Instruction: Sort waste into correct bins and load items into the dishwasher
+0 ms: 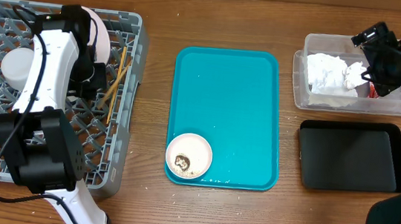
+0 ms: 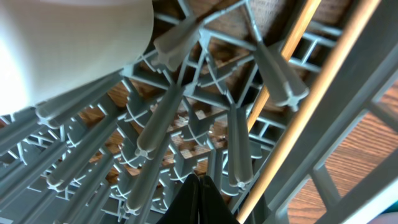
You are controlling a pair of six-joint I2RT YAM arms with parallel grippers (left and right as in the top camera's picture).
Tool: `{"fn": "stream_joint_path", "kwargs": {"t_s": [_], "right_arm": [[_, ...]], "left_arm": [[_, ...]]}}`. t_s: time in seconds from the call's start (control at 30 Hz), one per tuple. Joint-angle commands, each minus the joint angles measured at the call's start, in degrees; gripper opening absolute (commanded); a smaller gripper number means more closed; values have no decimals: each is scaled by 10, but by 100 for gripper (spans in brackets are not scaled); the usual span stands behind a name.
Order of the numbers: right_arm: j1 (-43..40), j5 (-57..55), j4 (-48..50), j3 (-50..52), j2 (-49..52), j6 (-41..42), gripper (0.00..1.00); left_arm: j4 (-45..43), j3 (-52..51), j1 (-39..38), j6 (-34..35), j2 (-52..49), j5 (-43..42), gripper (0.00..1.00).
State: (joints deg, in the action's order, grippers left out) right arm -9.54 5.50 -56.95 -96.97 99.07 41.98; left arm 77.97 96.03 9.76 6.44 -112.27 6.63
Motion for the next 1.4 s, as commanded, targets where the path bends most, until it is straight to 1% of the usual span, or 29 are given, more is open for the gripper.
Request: {"fn": "stream_joint_path", "kwargs": {"t_s": [0.0, 0.1, 0.23, 0.33, 0.4, 0.53, 0.6, 0.63, 0.67, 0.7, 0.73, 0.77, 0.9, 1.0, 1.1, 1.17, 1.3, 1.37], "right_arm": [[2, -10, 3, 3, 1, 0, 100], [2, -9, 3, 3, 1, 0, 100], [2, -9, 2, 3, 1, 0, 100], [2, -9, 2, 3, 1, 1, 100], [2, -9, 2, 3, 1, 0, 100], [5, -7, -13, 3, 1, -3, 100], [13, 9, -20, 3, 1, -16, 100], [17, 27, -24, 3, 1, -31, 100], [26, 57, -29, 3, 1, -56, 100], [37, 88, -34, 3, 1, -85, 100], [61, 139, -44, 3, 1, -136, 100], [79, 158, -51, 3, 1, -158, 100], [165, 155, -74, 3, 1, -207, 100], [241, 101, -80, 3, 1, -208, 100], [313, 34, -86, 5, 1, -213, 100], [358, 9, -89, 15, 1, -233, 100], [434, 5, -89, 57, 2, -289, 100], [461, 5, -84, 88, 2, -301, 100]], "left_arm": [[-4, -5, 0, 11, 1, -7, 4], [-4, 4, 0, 14, 2, -26, 4], [-5, 23, 0, -7, 2, -95, 4], [-4, 42, 0, -8, 2, -131, 4], [-4, 63, 0, -25, 2, -174, 4], [-11, 110, -1, -64, 3, -300, 4], [-30, 125, -3, -72, 3, -353, 5], [-39, 128, -4, -71, 3, -362, 11], [-54, 129, -6, -71, 3, -370, 20], [-67, 128, -8, -67, 3, -372, 36], [-96, 128, -10, -60, 3, -371, 78], [-110, 128, -11, -56, 3, -371, 100], [-174, 128, -12, -27, 3, -371, 100], [-209, 128, -12, -21, 3, -360, 100], [-213, 128, -12, -21, 3, -356, 100], [-213, 128, -12, -21, 3, -356, 100], [-212, 128, -12, -21, 3, -356, 100], [-212, 128, -12, -21, 3, -356, 100]]}}
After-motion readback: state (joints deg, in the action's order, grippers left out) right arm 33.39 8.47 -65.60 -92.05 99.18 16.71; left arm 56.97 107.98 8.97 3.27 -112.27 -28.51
